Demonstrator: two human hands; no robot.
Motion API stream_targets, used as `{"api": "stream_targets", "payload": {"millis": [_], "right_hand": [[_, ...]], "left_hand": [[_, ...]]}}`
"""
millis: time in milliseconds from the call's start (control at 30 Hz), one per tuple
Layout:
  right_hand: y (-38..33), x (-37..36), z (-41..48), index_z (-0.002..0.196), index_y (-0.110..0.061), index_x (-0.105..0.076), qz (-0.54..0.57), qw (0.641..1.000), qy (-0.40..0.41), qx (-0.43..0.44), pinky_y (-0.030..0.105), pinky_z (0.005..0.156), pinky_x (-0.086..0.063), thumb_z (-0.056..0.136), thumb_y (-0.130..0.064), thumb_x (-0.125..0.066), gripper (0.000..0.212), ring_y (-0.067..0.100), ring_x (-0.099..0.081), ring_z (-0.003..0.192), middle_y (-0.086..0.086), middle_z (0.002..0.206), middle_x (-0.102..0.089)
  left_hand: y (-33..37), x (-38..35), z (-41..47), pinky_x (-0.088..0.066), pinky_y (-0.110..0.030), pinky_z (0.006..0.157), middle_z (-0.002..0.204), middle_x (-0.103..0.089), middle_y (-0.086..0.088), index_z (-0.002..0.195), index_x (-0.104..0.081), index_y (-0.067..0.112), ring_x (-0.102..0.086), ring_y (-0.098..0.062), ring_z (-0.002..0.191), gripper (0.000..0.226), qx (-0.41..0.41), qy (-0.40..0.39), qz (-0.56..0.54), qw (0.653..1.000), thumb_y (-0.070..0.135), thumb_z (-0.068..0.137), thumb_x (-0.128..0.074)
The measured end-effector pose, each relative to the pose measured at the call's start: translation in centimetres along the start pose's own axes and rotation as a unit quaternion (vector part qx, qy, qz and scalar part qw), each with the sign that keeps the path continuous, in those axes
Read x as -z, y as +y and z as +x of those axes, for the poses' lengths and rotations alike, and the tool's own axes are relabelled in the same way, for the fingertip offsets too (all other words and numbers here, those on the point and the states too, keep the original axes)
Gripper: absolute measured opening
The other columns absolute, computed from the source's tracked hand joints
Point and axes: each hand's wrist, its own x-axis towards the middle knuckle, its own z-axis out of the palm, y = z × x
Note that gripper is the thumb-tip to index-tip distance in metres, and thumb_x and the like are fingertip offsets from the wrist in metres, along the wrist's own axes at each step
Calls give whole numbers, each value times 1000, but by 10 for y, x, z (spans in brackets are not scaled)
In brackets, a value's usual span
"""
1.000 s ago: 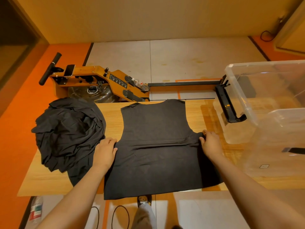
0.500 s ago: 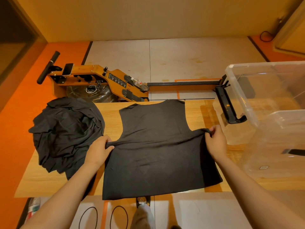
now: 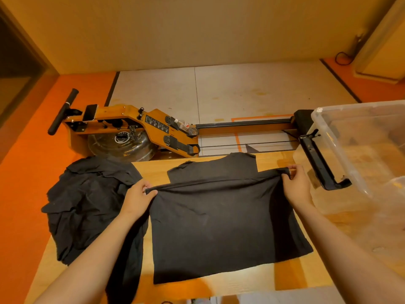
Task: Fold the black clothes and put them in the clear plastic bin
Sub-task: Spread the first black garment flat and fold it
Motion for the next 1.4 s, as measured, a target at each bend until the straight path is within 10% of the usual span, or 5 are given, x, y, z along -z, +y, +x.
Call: {"api": "stream_targets", "payload": {"millis": [300, 633, 900, 1400], "right_hand": [[-19, -9, 28, 121, -5, -54, -24, 999, 31, -13, 33, 80, -40, 97, -9, -49, 25, 34, -57, 107, 17, 118, -61], [-16, -52, 70, 127, -8, -51, -90, 993, -70, -23, 34, 83, -43, 95, -7, -55, 33, 33, -57, 110, 14, 117, -58], [-26, -74, 92, 129, -12, -58, -231, 948, -135, 175, 36, 106, -38, 92, -15, -61, 37, 24, -47, 125, 8, 129, -59], [-27, -100, 120, 111, -18, -62, -241, 953, -144, 115, 42, 86, -49, 95, -16, -53, 19, 33, -59, 101, 11, 105, -67]], "left_hand": [[8, -2, 50, -41, -29, 83, 96, -63, -1, 99, -66, 12, -55, -18, 94, 9, -1, -24, -25, 999, 8, 92, -62], [-9, -27, 75, -41, -32, 77, 99, -60, -1, 107, -63, 11, -57, -25, 97, 15, 44, -13, 95, 994, 14, 92, -63], [17, -50, 92, -40, -39, 97, 119, -59, -1, 121, -63, 20, -51, -23, 115, 29, -68, 0, 203, 977, 29, 94, -61], [30, -56, 132, -48, -45, 62, 76, -58, -1, 85, -49, 17, -56, -23, 71, 13, -85, 4, 179, 980, 18, 98, -46]]}}
